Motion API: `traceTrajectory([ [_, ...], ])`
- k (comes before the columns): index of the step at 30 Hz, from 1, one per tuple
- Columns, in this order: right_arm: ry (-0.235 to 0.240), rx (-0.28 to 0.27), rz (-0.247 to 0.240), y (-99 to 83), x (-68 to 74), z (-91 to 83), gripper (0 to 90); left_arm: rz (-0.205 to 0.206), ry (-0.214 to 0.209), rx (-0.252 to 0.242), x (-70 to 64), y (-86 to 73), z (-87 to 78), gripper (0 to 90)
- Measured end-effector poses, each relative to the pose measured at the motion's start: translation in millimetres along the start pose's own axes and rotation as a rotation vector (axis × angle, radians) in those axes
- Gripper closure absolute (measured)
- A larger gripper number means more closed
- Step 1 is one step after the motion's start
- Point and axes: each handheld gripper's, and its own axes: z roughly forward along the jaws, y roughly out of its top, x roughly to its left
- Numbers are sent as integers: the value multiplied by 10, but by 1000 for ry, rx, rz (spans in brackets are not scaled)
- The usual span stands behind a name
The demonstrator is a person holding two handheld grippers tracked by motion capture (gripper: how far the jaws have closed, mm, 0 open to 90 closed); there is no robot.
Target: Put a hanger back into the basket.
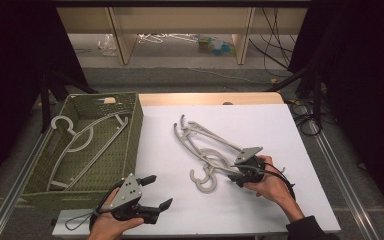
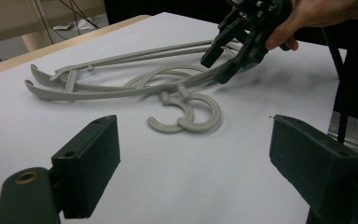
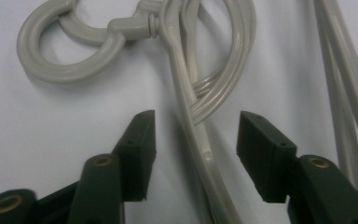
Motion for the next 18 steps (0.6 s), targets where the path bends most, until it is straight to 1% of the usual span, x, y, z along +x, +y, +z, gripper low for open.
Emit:
traceTrajectory([
  [1, 10, 3, 2, 3, -10, 14, 514, -5, 3, 0, -6, -3, 2, 160],
  [2, 46, 16, 9, 6, -23, 49, 566, 2, 1, 2, -8, -6, 2, 160],
  [3, 46, 16, 9, 6, -23, 49, 566, 3, 1, 5, -10, -7, 0, 160],
  [4, 58, 25, 13, 4, -33, 71, 611, 6, 1, 6, -10, -7, -2, 160],
  [5, 69, 34, 19, 11, -42, 66, 642, -3, 3, 1, -5, -2, -1, 161],
  [6, 69, 34, 19, 11, -42, 66, 642, -3, 3, 1, -5, -2, -1, 161],
  [7, 64, 33, 10, 19, -55, 64, 690, 1, 5, 7, 0, -8, -2, 161],
  [8, 64, 33, 10, 19, -55, 64, 690, 1, 5, 7, 0, -8, -2, 161],
  [9, 66, 32, 14, 21, -60, 62, 719, -1, 6, 7, -1, -9, -4, 161],
  [10, 71, 33, 3, 27, -80, 58, 747, -3, 6, 4, 4, -2, -2, 161],
  [11, 71, 33, 3, 27, -80, 58, 747, -3, 6, 4, 4, -2, -2, 161],
  [12, 78, 34, -14, 29, -85, 59, 753, -8, 7, 1, 4, -1, 1, 161],
  [14, 68, 49, -57, 48, -79, 46, 760, -3, 3, 7, 2, -10, 7, 161],
  [15, 71, 52, -78, 54, -83, 41, 763, -3, -1, 9, 2, -12, 11, 161],
  [16, 68, 57, -94, 65, -81, 24, 767, -3, 5, 15, -1, -7, 9, 162],
  [17, 66, 42, -109, 73, -83, -22, 774, -3, 3, 13, 1, -5, 15, 163],
  [18, 66, 42, -109, 73, -83, -22, 774, -3, 3, 13, 1, -5, 15, 163],
])
